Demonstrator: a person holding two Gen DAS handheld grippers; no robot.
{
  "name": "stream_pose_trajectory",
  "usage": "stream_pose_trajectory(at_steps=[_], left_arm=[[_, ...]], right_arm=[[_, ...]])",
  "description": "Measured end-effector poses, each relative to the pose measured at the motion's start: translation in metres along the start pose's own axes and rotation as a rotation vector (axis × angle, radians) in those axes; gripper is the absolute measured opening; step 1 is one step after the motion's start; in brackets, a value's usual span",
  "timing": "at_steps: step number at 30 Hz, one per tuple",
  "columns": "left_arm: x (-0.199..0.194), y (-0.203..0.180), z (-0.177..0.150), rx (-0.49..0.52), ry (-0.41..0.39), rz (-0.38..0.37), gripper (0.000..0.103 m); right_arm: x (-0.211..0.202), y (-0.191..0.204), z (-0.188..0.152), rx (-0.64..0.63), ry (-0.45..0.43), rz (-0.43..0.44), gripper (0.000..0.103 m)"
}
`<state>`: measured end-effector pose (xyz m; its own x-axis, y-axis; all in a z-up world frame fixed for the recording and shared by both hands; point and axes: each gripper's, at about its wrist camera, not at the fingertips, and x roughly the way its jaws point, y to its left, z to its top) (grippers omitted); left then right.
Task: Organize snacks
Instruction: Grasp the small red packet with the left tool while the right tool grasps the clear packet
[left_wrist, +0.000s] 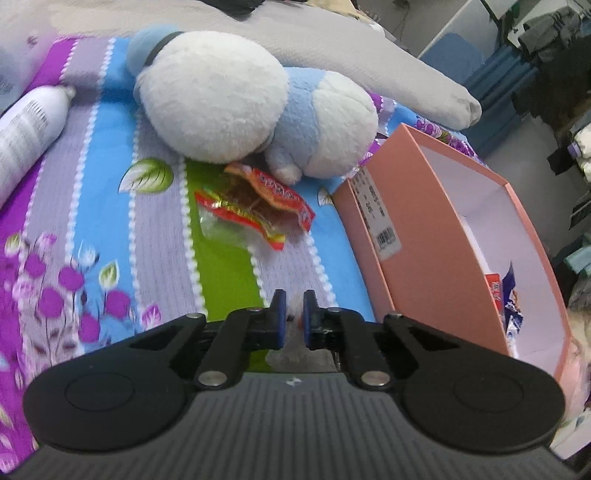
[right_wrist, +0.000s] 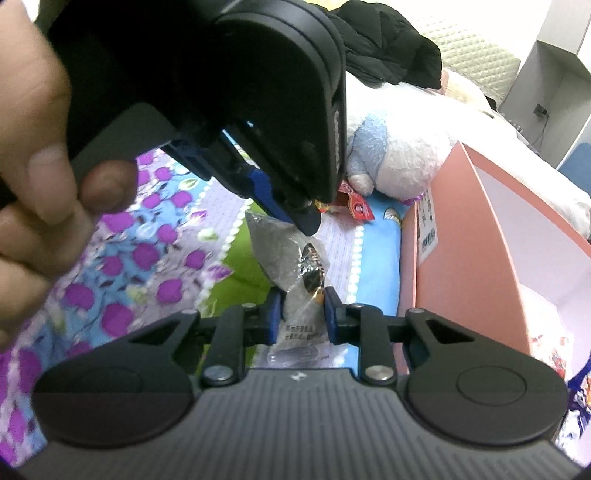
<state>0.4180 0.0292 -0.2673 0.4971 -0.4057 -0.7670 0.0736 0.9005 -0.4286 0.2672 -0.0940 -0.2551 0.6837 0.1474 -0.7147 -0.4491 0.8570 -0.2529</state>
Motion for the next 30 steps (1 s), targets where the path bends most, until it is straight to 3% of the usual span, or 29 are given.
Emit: stream_pose_trajectory(at_steps=[3, 5, 6, 7, 9, 11, 15, 20, 23, 24, 25, 30], left_arm=[[-0.009, 0.012, -0.004, -0.101, -0.015, -0.006, 0.007], [-0.011, 0.026, -0.003, -0.192, -0.028, -0.06, 0.012], [-0.011, 0.032, -0.002, -0.23, -0.033, -0.077, 0.028], [-0.009, 0.038, -0.001, -0.287, -0.033, -0.091, 0.056], [-0.006, 0.045, 0.002, -0.351, -0.062, -0.118, 0.075], [0.002, 0.048, 0.007, -0.387, -0.069, -0.134, 0.075], [0.026, 0.057, 0.013, -0.477, -0.048, -0.149, 0.073], [0.046, 0.071, 0.024, -0.567, -0.079, -0.136, 0.058], [0.048, 0.074, 0.033, -0.568, -0.108, -0.098, 0.035], [0.048, 0.075, 0.035, -0.565, -0.108, -0.087, 0.018], [0.048, 0.076, 0.036, -0.561, -0.107, -0.082, 0.01], [0.031, 0.075, 0.026, -0.547, -0.125, -0.068, 0.004]], right_arm=[[-0.009, 0.002, -0.009, 0.004, 0.02, 0.015, 0.026], [-0.014, 0.005, -0.017, 0.012, 0.033, 0.014, 0.026], [-0.016, 0.004, -0.02, 0.019, 0.035, 0.014, 0.026], [-0.019, 0.004, -0.023, 0.026, 0.038, 0.016, 0.026], [-0.023, 0.003, -0.027, 0.037, 0.042, 0.02, 0.026], [-0.025, 0.002, -0.03, 0.04, 0.045, 0.019, 0.026], [-0.027, 0.0, -0.038, 0.039, 0.054, 0.019, 0.026], [-0.03, 0.0, -0.042, 0.014, 0.057, 0.024, 0.026], [-0.033, 0.001, -0.045, 0.008, 0.062, 0.027, 0.026], [-0.034, 0.002, -0.046, 0.007, 0.063, 0.028, 0.026], [-0.035, 0.002, -0.047, 0.008, 0.063, 0.029, 0.026], [-0.043, 0.002, -0.052, 0.021, 0.067, 0.037, 0.026]])
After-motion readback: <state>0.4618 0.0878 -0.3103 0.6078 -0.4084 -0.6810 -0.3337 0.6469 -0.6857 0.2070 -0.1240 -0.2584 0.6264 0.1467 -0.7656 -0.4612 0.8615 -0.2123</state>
